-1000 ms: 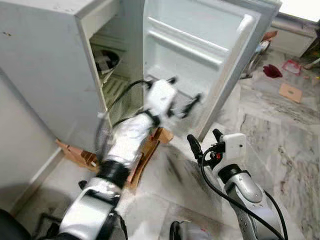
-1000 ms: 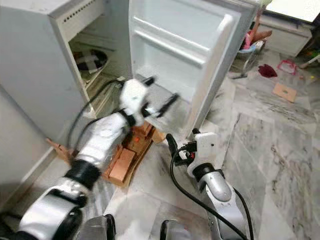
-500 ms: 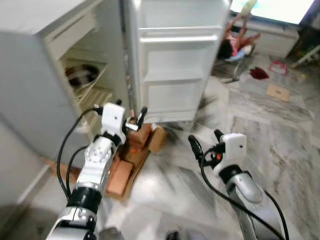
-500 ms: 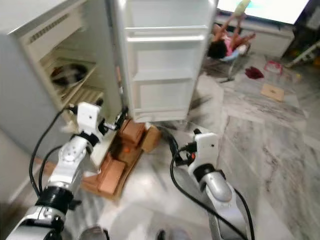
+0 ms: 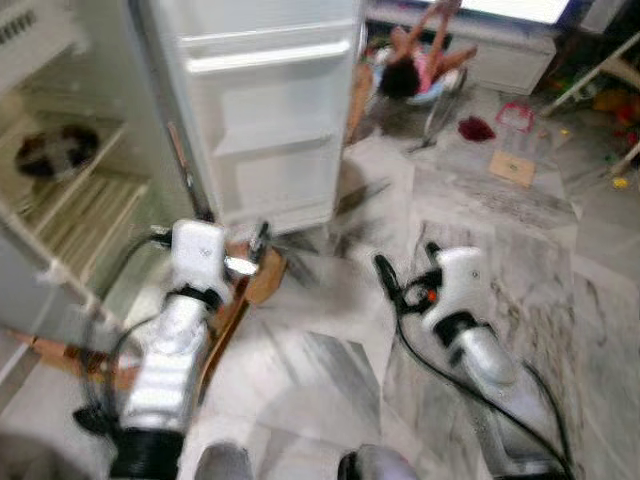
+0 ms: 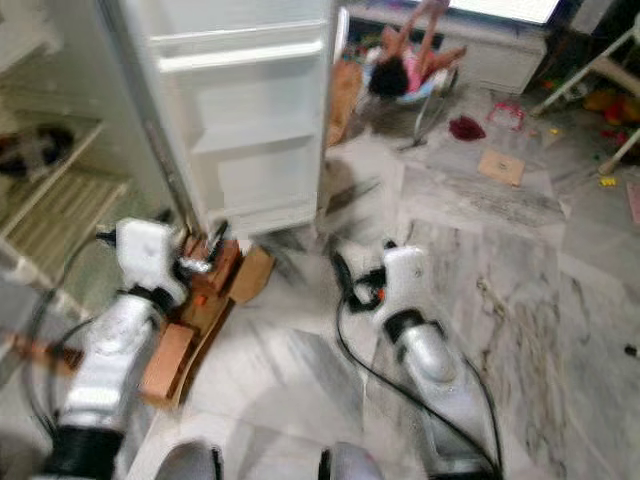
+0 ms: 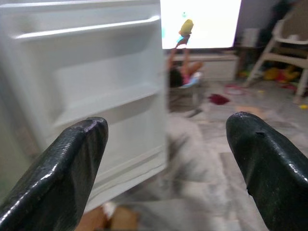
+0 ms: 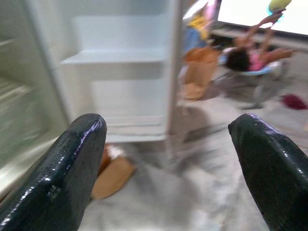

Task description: Restocking fridge

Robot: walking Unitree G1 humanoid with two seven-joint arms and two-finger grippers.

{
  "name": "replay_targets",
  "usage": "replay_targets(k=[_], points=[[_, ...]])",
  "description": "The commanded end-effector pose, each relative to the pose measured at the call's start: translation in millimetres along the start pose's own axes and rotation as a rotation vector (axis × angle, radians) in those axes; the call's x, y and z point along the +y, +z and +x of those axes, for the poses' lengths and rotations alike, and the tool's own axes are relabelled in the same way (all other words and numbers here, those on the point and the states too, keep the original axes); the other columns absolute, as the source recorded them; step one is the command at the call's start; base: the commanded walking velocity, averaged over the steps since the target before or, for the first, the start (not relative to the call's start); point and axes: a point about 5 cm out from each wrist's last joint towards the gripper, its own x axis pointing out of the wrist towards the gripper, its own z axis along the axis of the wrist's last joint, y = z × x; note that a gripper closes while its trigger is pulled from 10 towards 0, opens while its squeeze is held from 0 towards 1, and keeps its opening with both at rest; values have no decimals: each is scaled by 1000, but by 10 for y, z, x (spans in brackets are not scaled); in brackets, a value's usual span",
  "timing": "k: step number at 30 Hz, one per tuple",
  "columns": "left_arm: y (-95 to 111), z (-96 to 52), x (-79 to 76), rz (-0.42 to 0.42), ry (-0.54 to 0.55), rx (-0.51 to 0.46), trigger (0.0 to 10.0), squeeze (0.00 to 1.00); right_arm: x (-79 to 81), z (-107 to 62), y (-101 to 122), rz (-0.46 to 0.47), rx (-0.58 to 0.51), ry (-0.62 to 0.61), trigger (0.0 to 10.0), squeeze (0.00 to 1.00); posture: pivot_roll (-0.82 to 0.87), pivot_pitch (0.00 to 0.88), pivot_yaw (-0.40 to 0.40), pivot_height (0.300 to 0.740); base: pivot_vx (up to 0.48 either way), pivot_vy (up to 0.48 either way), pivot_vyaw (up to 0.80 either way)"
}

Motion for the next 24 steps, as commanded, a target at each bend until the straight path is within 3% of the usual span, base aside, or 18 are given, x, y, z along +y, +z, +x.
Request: replay_targets(k=[1,9,15,24], points=[[-49,-46,100,26,24,36,10000,0,40,1,-11,7,0,-4,10000,0,0,113,-36,740,270,-394,-800],[-79,60,177,92,-12,63,10000,0,-17,42,-12,-3,-14,-64,10000,0,-24,84,-28,740,266,-397,-800],[-40,156,242,78,13,39,10000,0,-39,103,38,-24,-36,-80,10000,0,-40,76,-33,740,303,-366,-800],[-76,164,142,38,-7,31,10000,0,-43,130,37,-33,-42,-86,10000,0,-41,73,-37,740,464,0,-800]])
